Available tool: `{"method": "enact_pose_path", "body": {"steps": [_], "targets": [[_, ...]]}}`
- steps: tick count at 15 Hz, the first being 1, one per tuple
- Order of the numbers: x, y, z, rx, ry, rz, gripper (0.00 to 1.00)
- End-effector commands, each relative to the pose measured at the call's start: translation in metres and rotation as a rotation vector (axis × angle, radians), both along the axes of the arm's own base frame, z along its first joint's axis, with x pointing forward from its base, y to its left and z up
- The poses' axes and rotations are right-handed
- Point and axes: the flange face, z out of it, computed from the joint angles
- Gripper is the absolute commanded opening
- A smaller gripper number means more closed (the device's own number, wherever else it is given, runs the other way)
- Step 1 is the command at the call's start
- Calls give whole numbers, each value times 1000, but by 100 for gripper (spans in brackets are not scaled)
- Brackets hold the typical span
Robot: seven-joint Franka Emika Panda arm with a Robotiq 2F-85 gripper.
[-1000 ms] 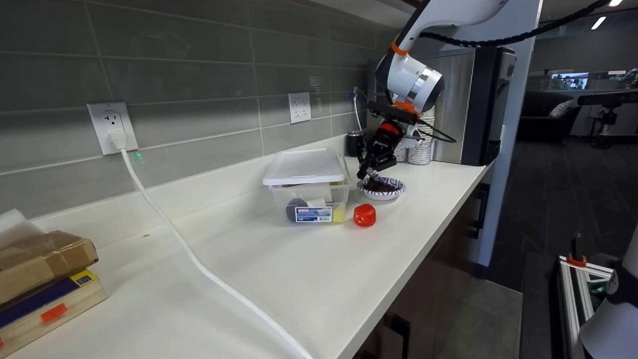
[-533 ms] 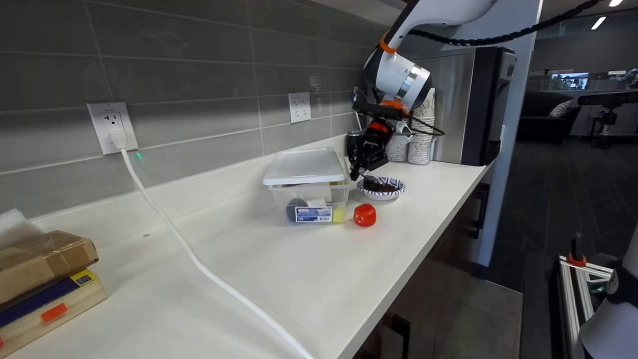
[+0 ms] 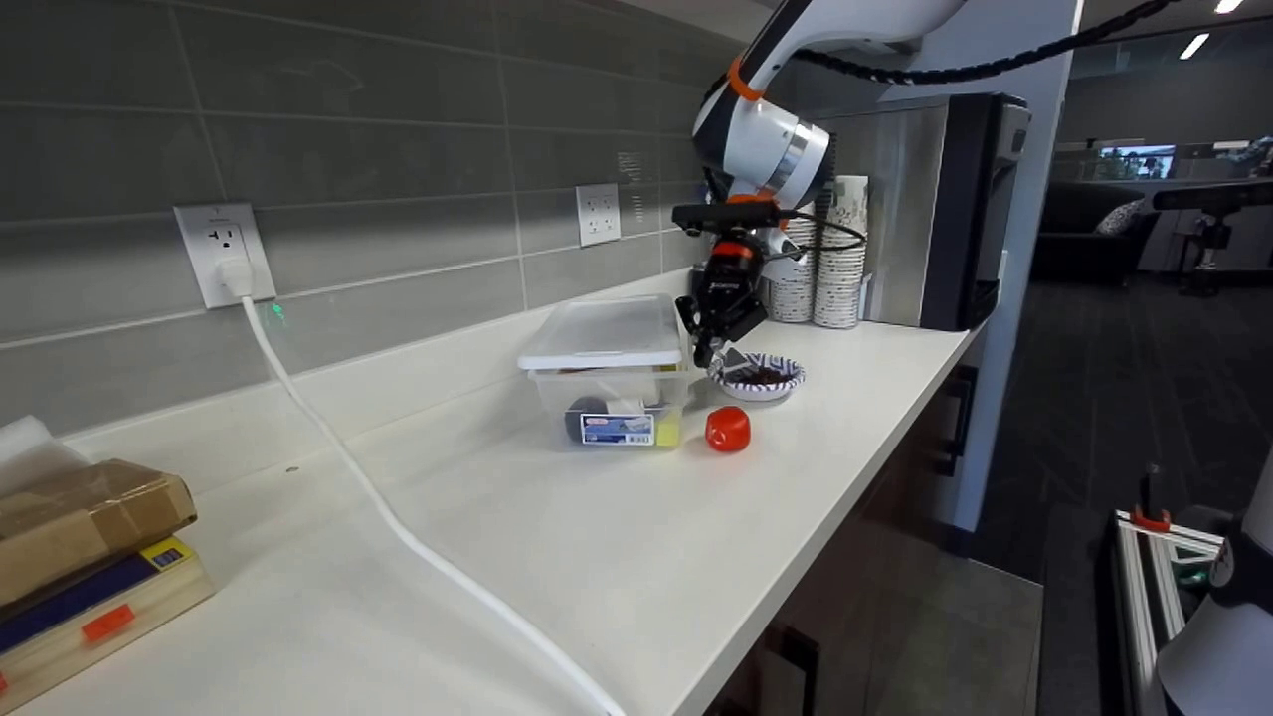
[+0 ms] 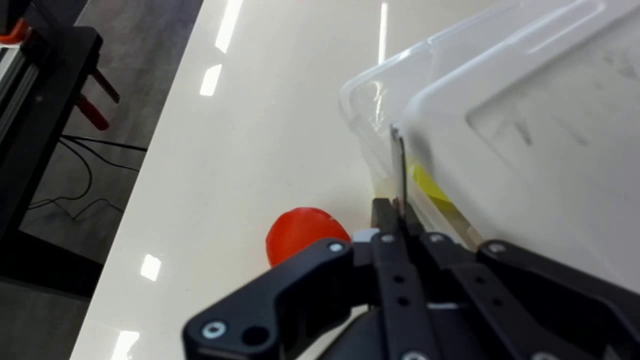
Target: Use the cake slicer to stir in the bowl
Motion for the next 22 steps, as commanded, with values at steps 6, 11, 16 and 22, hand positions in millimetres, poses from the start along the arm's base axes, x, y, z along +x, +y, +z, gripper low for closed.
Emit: {"method": "enact_pose_path", "body": {"steps": [6,11,16,22], "targets": [[8,10,8,-47,90,12,1],[13,-4,17,-145,67,-65,1],[13,-14,9,-174,70,-105,1],[20,-8,-6,-146,35,-107,1]]}}
